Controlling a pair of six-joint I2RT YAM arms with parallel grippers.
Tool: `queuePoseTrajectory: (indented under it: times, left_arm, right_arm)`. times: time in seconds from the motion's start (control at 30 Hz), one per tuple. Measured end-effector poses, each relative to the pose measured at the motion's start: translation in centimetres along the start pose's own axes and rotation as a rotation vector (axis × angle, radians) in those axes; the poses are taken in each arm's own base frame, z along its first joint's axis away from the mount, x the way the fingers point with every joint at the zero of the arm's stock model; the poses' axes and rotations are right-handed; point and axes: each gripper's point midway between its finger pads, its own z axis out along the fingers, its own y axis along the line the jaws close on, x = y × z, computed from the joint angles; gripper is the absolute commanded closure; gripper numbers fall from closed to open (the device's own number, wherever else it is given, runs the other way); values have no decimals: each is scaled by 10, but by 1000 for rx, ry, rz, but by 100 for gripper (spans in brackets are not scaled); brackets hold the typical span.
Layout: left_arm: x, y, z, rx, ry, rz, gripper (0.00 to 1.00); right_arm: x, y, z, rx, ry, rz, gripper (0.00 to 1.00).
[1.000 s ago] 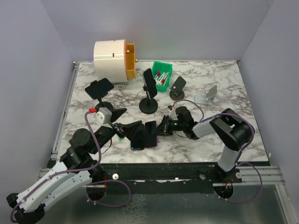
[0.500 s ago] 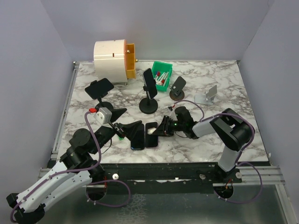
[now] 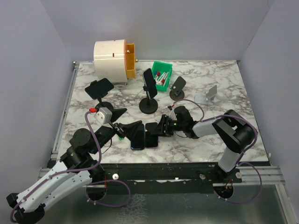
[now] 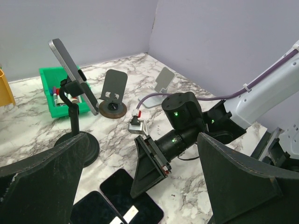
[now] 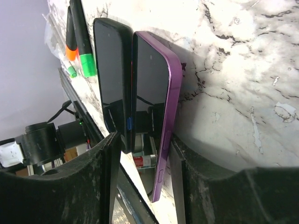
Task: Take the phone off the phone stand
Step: Place the phone at the center of the board, then pick up the phone stand at the center of the board.
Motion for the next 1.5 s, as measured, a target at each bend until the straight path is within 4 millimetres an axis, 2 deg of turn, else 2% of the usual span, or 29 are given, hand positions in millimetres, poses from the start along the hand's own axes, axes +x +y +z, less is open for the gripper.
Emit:
queuePoseTrajectory:
  times: [0.9,1.03,1.13,1.23,1.4,1.47,1.5]
  left_arm:
    - [0,0,0,0,1,0,1]
    - [1,0,1,-1,3,0,1]
    - [1,0,1,-1,4,0,1]
    - [2,0,1,-1,6,0,1]
    - [3,0,2,-2,12,1,1]
    - [4,0,3,-3,16,-4,1]
    - [5,0,3,-3,16,-6,1]
  right_arm:
    - [-15,-11,-13,106,-77,-38,48]
    - [-19,-15,-25,171,-111,-66,47]
    - [-29,-13,-47,226,-165,-104,47]
    - [-48,1,-79,282,-262,-171,45]
    - [-107,47,-153,363,-537,-284,43]
    - [-137,56,-193,394,-666,-278,43]
    - [-152,54,-214,417,-733,-260,43]
